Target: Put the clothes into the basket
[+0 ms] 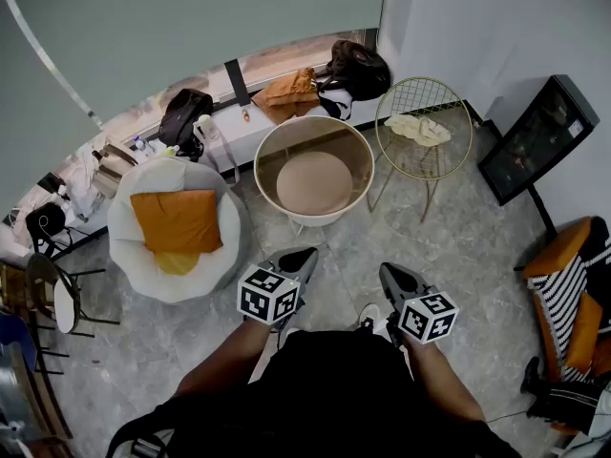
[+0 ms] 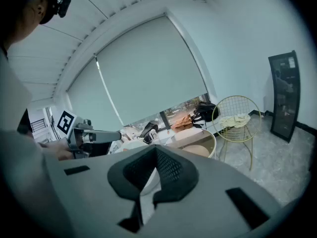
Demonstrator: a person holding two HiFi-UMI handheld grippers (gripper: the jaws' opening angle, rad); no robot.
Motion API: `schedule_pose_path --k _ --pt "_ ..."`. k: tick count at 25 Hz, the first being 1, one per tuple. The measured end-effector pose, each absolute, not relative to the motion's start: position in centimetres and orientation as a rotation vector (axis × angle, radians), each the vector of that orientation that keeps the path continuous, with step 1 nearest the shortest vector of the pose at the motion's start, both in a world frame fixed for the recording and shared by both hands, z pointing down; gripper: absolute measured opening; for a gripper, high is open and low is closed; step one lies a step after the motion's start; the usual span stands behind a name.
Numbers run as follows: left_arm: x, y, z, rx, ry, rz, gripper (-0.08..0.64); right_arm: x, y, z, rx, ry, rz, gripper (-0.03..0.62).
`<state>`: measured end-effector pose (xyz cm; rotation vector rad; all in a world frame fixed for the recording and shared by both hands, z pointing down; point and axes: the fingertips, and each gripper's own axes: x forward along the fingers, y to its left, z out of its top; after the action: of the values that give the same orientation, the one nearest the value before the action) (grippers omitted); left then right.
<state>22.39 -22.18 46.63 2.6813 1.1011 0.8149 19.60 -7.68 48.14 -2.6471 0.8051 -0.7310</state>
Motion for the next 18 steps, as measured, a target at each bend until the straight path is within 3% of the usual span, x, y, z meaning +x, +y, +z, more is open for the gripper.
schedule_pose_path --k 18 --pt "22.3 -20.9 47.0 2.69 1.116 0.832 0.0 20.1 -7.5 48.3 -2.605 0.817 -0.699 0.015"
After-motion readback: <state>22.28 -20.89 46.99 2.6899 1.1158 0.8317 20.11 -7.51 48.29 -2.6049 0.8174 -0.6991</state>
